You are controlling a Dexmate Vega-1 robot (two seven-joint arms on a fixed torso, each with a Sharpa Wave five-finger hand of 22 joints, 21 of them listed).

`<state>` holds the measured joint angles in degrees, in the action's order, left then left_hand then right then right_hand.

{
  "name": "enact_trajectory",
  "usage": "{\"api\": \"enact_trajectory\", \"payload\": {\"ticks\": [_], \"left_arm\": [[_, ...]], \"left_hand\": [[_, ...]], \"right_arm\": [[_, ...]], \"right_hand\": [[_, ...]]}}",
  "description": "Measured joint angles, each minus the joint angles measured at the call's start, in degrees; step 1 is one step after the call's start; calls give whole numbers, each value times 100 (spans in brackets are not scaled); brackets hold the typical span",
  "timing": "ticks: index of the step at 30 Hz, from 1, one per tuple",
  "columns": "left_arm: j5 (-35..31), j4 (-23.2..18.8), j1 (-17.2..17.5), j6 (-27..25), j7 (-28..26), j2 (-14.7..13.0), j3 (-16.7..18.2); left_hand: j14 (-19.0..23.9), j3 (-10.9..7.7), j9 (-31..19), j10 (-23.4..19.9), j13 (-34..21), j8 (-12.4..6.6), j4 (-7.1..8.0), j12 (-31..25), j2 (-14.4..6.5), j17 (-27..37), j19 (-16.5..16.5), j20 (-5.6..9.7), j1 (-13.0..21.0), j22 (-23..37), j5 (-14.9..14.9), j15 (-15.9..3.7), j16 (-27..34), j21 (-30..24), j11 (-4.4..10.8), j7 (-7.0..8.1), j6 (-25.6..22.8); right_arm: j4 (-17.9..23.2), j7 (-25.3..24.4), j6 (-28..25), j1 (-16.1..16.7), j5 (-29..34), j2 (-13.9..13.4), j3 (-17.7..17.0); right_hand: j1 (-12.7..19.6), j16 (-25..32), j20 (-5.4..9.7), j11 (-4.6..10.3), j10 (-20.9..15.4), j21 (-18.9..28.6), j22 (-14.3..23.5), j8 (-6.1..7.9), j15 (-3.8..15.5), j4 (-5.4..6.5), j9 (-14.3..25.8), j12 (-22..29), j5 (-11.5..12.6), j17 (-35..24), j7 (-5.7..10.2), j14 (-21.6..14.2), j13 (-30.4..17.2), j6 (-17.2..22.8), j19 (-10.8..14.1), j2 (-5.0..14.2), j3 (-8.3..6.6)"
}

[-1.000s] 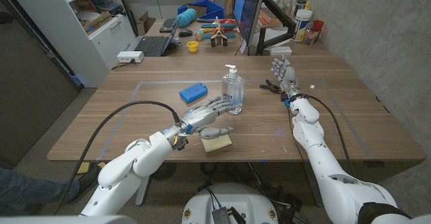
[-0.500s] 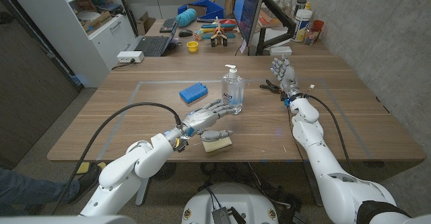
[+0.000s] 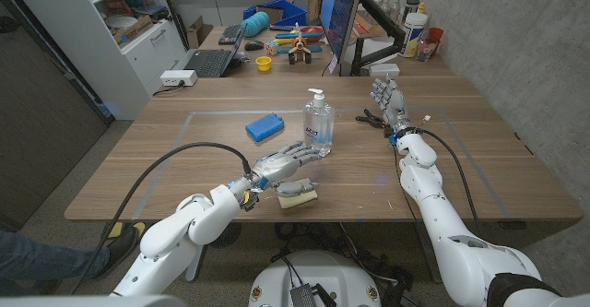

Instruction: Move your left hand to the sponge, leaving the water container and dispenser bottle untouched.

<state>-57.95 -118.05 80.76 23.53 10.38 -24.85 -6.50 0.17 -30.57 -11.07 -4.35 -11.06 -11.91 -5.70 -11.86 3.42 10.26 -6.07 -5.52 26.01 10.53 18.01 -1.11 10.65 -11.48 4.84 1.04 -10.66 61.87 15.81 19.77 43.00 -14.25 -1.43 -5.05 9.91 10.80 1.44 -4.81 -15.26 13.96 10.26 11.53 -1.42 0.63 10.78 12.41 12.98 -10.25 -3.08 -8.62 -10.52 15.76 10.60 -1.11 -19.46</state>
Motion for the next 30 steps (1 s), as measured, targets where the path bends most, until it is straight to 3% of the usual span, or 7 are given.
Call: {"api": "enact_trajectory", "payload": {"ticks": [30], "left_arm": [[19, 197, -49, -282, 100, -127, -244]], "left_hand": [[11, 0, 1, -15, 0, 0, 1, 0, -27, 29, 0, 0, 27, 0, 0, 11, 0, 0, 10, 8, -52]], "right_arm": [[15, -14, -38, 24, 23, 16, -22]], "right_hand": [[0, 0, -32, -1, 1, -44, 0, 0, 0, -4, 0, 0, 0, 0, 0, 1, 0, 0, 31, 0, 4]]}}
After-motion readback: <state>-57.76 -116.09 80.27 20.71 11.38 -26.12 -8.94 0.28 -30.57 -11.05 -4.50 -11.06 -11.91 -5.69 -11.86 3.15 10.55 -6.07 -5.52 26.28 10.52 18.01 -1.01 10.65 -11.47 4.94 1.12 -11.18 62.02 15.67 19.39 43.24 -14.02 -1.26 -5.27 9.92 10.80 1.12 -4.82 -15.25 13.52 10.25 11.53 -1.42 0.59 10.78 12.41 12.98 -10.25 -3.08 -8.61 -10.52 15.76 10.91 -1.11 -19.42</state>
